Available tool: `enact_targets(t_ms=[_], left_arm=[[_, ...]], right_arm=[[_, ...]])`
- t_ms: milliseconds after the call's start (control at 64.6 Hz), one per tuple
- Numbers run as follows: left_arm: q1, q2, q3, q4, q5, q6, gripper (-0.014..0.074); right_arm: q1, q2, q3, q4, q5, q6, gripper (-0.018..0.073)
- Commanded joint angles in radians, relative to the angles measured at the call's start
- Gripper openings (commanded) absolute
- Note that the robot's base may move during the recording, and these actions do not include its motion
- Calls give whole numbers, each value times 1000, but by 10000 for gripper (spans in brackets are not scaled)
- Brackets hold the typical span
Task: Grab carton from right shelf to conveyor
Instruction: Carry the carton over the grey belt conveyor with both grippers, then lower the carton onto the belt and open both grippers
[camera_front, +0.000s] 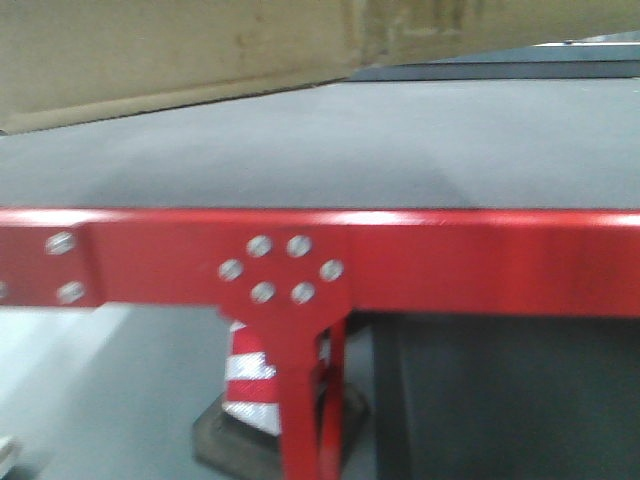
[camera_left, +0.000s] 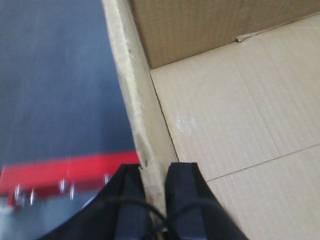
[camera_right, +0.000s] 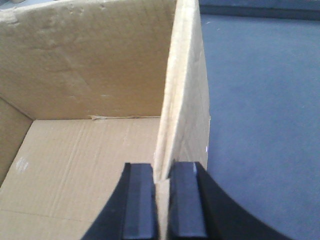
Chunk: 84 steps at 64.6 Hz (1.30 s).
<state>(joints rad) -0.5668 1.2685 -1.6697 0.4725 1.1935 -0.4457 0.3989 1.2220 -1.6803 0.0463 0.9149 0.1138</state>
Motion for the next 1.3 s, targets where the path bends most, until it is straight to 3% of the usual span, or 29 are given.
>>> enact_targets(t_ms=[0,1285], left_arm=[[0,-13,-5,98,28,16,-17],[0,-13,-5,115,28,16,-17]], right_arm=[[-6,-16,-9,-33,-71,-10,-69],[-6,-16,-9,-33,-71,-10,-69]])
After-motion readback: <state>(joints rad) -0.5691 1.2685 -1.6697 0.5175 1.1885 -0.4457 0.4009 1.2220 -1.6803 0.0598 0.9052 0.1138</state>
